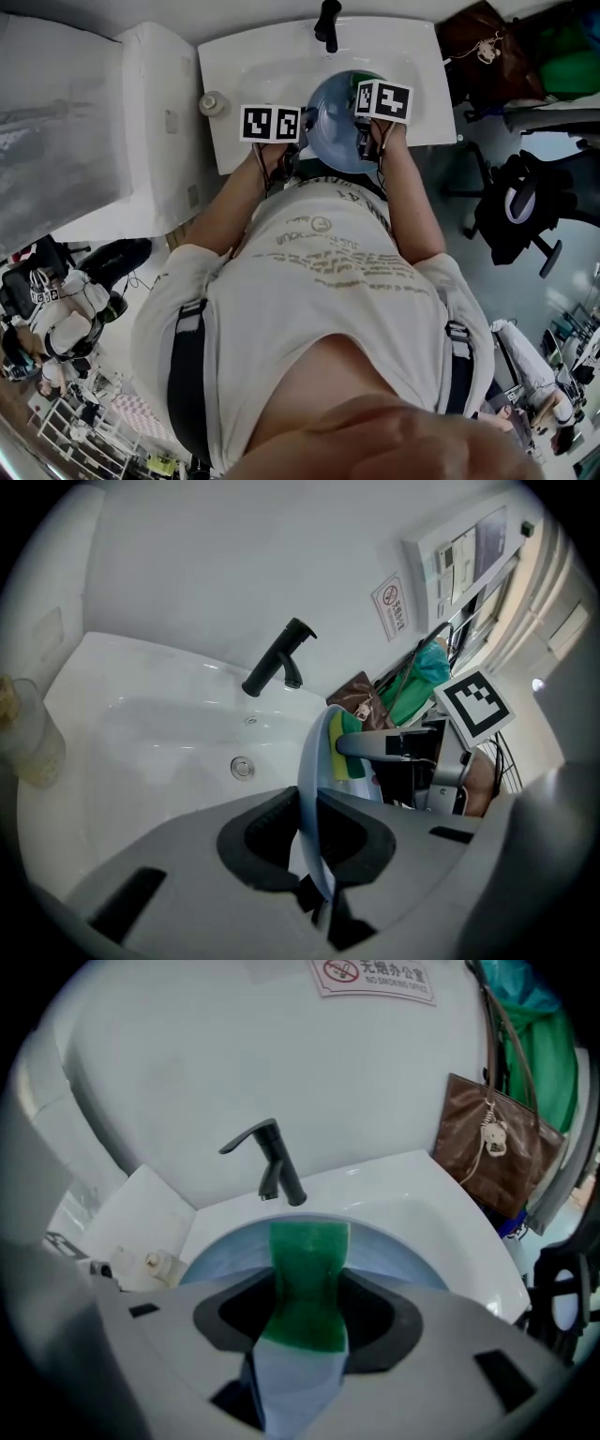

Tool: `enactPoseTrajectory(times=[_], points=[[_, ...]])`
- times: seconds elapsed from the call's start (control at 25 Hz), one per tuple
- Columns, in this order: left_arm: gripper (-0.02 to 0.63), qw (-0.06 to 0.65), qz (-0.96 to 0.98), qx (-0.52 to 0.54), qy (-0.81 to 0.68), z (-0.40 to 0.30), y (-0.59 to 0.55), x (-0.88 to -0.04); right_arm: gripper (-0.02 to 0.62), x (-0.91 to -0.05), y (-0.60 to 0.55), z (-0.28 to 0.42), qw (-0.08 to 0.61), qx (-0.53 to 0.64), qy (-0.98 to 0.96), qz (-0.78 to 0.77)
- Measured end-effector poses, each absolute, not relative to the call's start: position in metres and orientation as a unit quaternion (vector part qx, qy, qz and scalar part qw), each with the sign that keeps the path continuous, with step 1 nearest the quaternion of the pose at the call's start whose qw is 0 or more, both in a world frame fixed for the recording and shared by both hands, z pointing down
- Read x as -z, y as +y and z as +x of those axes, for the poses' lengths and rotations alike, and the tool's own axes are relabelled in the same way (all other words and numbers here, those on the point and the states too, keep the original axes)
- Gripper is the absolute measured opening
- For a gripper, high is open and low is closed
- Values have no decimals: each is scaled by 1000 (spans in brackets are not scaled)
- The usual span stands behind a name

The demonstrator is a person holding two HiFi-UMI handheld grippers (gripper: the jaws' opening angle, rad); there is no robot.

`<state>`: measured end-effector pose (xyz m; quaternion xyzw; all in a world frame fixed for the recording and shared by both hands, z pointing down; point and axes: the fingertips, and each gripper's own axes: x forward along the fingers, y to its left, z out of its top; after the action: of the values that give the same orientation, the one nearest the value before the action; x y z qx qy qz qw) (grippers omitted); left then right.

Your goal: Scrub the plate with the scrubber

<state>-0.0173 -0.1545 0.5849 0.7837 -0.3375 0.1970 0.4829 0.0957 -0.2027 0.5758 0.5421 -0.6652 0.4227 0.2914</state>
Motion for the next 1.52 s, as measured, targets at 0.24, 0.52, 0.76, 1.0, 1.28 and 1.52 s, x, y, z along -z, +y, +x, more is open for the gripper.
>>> enactPoseTrajectory(times=[0.24,0.52,0.76,1.0,1.28,1.52], points=[[37,489,783,-182,-340,-22,-157,-582,212,-565,-202,55,311,-376,-726,485],[37,484,785,-173,-345,-28,-161,-580,212,-560,-188,15,347,-309,-779,421],[37,485,790,-161,-338,-26,-163,-574,212,-556,-196,24,337,-313,-771,440],[37,490,788,-155,-339,-25,-161,-575,212,-559,-211,58,316,-349,-742,477],[37,501,788,-147,-326,-22,-161,-574,212,-562,-215,87,303,-367,-725,499],[38,503,786,-145,-330,-24,-163,-574,206,-572,-209,121,315,-382,-684,536]])
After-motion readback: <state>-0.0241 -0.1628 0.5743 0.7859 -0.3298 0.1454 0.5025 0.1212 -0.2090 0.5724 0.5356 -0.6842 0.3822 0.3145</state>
